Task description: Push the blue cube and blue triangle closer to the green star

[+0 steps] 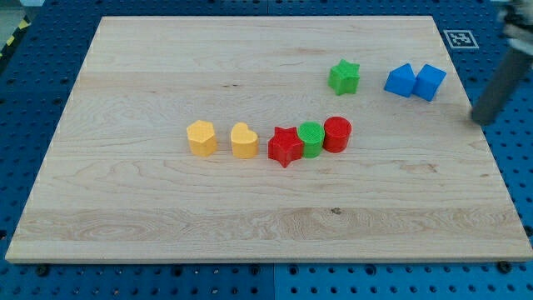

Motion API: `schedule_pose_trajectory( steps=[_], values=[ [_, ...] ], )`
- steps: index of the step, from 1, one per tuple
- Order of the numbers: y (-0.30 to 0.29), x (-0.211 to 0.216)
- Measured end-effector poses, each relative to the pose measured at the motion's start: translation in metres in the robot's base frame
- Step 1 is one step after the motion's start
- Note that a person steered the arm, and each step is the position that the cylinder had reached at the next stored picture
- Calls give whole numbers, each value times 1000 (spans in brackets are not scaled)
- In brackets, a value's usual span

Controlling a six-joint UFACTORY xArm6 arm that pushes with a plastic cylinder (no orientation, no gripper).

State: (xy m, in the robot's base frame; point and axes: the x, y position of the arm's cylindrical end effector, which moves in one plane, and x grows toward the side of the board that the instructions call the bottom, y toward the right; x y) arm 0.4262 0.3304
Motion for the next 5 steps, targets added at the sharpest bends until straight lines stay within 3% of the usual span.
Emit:
schedule_pose_trajectory(
  steps=[2, 3, 5],
  values=[
    [8, -28],
    [-21, -59],
    [-78, -66]
  ],
)
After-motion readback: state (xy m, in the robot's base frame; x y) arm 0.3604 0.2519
